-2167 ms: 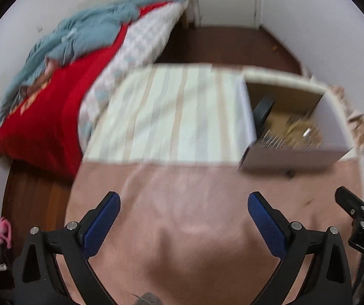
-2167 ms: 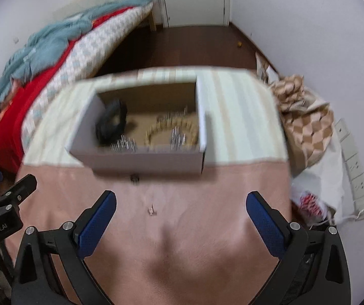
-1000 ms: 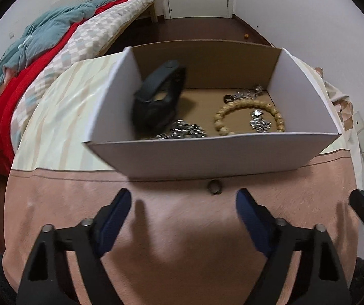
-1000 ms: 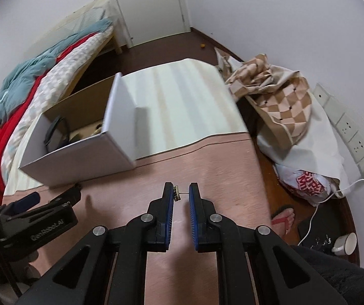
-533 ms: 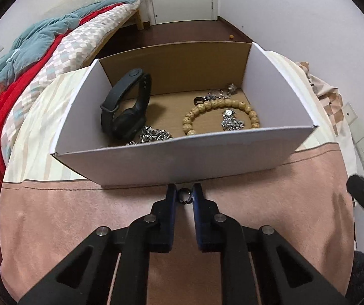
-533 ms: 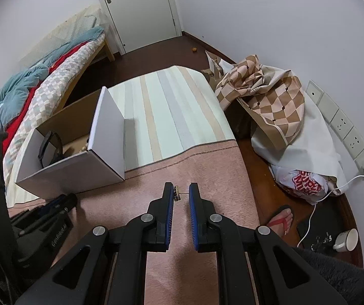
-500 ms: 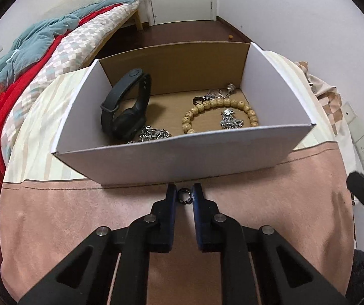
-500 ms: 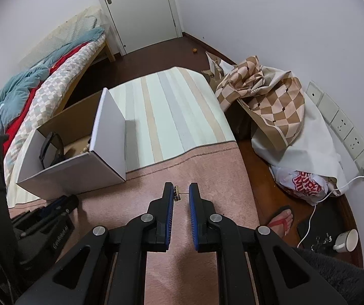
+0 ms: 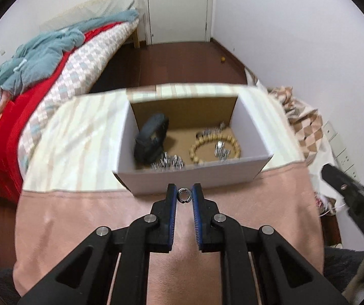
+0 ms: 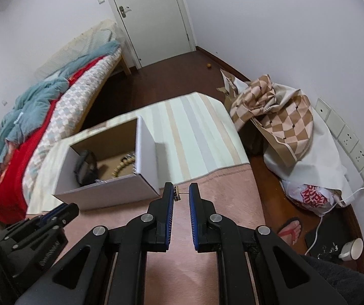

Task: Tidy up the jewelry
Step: 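Carry the ring into the box with the left tool while the right tool carries the earring in, then open both tools over the box and withdraw them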

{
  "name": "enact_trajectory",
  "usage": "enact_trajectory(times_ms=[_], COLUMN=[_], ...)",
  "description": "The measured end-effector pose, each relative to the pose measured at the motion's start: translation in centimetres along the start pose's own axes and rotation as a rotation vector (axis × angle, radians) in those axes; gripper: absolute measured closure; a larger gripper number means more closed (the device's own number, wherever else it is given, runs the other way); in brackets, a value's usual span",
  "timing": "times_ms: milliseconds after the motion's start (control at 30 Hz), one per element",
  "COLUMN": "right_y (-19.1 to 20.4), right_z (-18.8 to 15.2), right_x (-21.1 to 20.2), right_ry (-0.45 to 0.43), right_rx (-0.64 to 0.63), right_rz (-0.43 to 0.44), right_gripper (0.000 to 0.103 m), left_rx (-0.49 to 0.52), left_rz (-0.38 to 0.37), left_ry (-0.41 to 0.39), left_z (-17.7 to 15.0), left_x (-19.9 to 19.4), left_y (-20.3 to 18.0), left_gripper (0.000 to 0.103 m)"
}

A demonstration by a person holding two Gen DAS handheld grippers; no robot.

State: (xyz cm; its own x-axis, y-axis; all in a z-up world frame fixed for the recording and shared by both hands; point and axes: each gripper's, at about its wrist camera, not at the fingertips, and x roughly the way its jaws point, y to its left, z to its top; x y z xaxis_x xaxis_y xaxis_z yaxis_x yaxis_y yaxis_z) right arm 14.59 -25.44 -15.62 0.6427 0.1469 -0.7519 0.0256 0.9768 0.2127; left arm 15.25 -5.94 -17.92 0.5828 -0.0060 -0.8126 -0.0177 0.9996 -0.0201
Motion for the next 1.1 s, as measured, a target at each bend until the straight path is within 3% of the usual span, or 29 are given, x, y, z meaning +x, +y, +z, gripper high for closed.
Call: enact_trajectory(times_ms=[167,367,567,767,867,933,1000,1100], right_y=[1.3,3.6,5.6,7.1,6.9,6.6,6.0,5.3], right_z=[2.4,5.9,7.0,8.1,8.6,8.9,9.2,9.4], right_x=[-0.3,3.3,8.5,11.0,11.6,11.4,11.0,9.9], right_ry=[-0.006,0.098,0.232,0.305,0.340,0.335,0.325,0.304], right_rx=[0.014,0.006,-0.018,-0.037,-0.008,0.006,0.021,0.031], right_rz=[0.083,0.219,0.248,0.243,0.262,0.270,0.267,0.250], right_gripper=[0.090,0.090,0.090,0.090,0.081,0.062,0.060,0.060], left_rx=[-0.014,-0.028,-0.002,0.007,-0.010,-0.007,-0.009,-0.020], left_rz=[-0.054,-0.140,-0.148,-0.134,-0.123,-0.105,-0.090,-0.071], left_ry=[-0.031,0.079,0.169,0.239,0.228,0.202,0.181,0.156], left_z=[4.0,9.6,12.6,14.2,14.9,15.2,15.3,14.9], left_x=[-2.0,1.7,6.1,8.5,8.3,7.7,7.1,6.0], left_y=[1.3,3.6,4.6,4.7,5.2,5.5,5.7,6.4], left_gripper=[0.093,0.093,0.093,0.091,0.086,0.064,0.044,0.041])
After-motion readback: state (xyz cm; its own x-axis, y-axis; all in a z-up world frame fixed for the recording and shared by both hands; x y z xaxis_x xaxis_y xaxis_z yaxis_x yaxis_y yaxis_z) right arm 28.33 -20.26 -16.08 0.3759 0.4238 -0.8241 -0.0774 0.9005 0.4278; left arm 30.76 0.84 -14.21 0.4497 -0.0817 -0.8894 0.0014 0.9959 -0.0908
